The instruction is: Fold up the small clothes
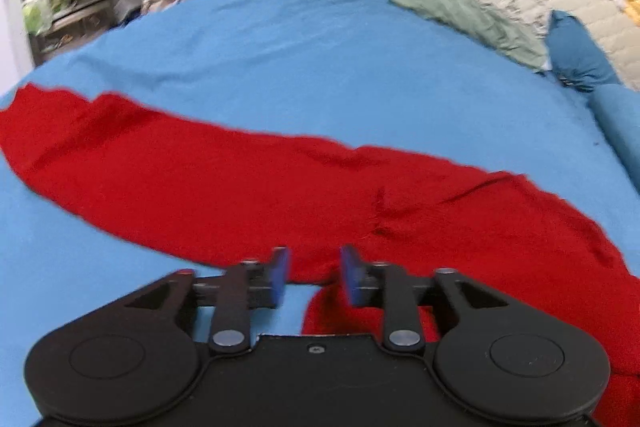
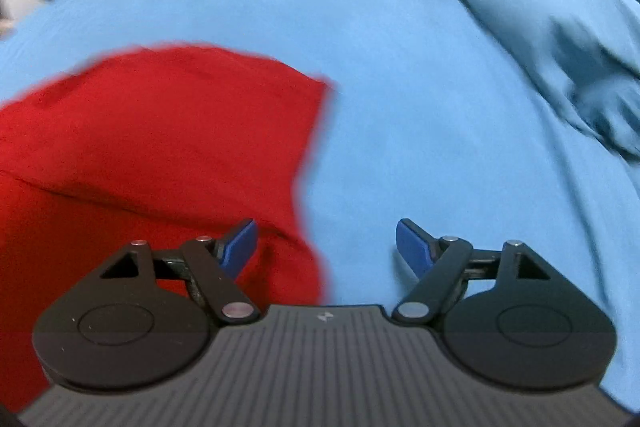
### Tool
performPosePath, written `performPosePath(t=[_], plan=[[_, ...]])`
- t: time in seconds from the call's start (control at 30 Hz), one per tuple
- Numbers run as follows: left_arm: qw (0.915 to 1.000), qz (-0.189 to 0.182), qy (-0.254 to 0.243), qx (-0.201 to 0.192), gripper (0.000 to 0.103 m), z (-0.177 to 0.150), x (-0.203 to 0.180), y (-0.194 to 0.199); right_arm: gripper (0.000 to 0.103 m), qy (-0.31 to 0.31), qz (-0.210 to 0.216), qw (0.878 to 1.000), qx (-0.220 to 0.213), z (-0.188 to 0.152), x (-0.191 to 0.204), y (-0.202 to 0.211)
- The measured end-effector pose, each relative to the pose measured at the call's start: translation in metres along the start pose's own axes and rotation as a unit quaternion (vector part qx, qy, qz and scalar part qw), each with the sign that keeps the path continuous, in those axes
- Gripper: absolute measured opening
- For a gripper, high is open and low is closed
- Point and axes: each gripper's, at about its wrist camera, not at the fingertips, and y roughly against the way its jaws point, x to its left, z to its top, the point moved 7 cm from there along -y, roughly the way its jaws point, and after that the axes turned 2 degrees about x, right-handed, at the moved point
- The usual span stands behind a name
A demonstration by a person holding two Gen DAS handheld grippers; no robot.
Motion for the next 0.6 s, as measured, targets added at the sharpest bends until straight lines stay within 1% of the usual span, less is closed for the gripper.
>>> performPosePath(t=[0.07,0.13,0.2,0.23,0.27,0.3,0.37,0.43,0.47,0.53,0.6], plan=[[0.9997,-0.016,-0.019,-0.008,0.051,0.004,-0.013,0.004,0.092,0.010,0.035,0.999,-0.007,0.011,0.025,-0.004],[0.9986,-0.036,-0.039,-0.001,0.051,0.004,-0.031,-0.001,0.092,0.013,0.051,0.999,-0.009,0.018,0.047,-0.019],[0.9971,-0.051,-0.055,0.009,0.051,0.001,-0.046,-0.012,0.092,-0.004,0.061,0.998,-0.003,0.019,0.057,-0.038],[0.9964,-0.056,-0.062,0.012,0.051,-0.001,-0.052,-0.016,0.092,-0.018,0.061,0.998,0.009,0.017,0.057,-0.049],[0.9956,-0.061,-0.069,0.015,0.051,-0.002,-0.058,-0.020,0.091,-0.031,0.051,0.998,0.025,0.011,0.052,-0.059],[0.9948,-0.065,-0.076,0.019,0.051,-0.005,-0.063,-0.024,0.091,-0.038,0.043,0.998,0.031,0.005,0.048,-0.065],[0.9935,-0.071,-0.086,0.026,0.051,-0.007,-0.069,-0.030,0.091,-0.043,0.043,0.998,0.017,-0.003,0.038,-0.062],[0.9923,-0.077,-0.091,0.034,0.051,-0.009,-0.071,-0.035,0.092,-0.024,0.036,0.999,0.024,-0.003,0.038,-0.057],[0.9918,-0.078,-0.094,0.038,0.051,-0.010,-0.071,-0.037,0.093,-0.017,0.033,0.999,0.025,0.000,0.039,-0.053],[0.9909,-0.079,-0.100,0.043,0.051,-0.012,-0.073,-0.039,0.093,-0.005,0.037,0.999,0.008,0.018,0.043,-0.047],[0.9901,-0.083,-0.100,0.054,0.051,-0.015,-0.073,-0.045,0.094,0.004,0.043,0.999,-0.005,0.039,0.048,-0.054]])
